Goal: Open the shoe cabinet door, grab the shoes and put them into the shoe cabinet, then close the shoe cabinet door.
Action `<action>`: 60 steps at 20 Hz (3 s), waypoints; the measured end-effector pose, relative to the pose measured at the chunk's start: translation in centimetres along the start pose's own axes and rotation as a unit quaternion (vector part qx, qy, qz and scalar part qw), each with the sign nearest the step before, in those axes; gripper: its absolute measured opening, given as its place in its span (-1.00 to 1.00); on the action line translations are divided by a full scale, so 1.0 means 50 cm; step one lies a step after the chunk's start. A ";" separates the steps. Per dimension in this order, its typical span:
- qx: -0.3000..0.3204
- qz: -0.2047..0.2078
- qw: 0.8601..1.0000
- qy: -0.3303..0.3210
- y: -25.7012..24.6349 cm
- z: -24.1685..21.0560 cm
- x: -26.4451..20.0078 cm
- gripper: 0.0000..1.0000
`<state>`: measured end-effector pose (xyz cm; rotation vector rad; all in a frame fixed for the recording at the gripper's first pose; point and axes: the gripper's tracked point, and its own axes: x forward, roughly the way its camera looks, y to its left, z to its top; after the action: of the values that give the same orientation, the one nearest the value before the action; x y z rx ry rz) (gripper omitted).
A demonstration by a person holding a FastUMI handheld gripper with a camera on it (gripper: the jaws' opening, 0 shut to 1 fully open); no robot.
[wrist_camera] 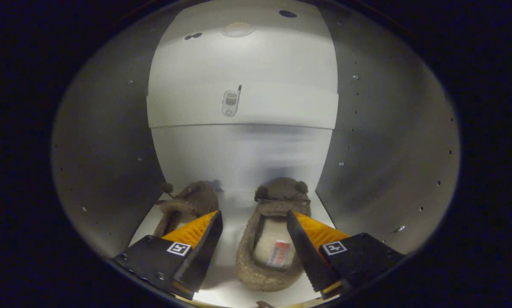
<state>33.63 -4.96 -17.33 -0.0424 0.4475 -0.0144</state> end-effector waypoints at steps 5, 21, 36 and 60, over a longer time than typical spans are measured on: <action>0.005 -0.001 0.999 -0.034 0.000 0.040 -0.057 0.94; 0.019 -0.026 0.990 -0.138 0.031 0.080 -0.490 0.93; 0.067 -0.143 0.977 -0.141 -0.112 -0.099 -0.973 0.93; 0.040 -0.098 0.984 -0.145 -0.595 -0.076 -0.886 0.90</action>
<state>-8.07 -33.78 -0.30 -0.0083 0.1491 -0.2183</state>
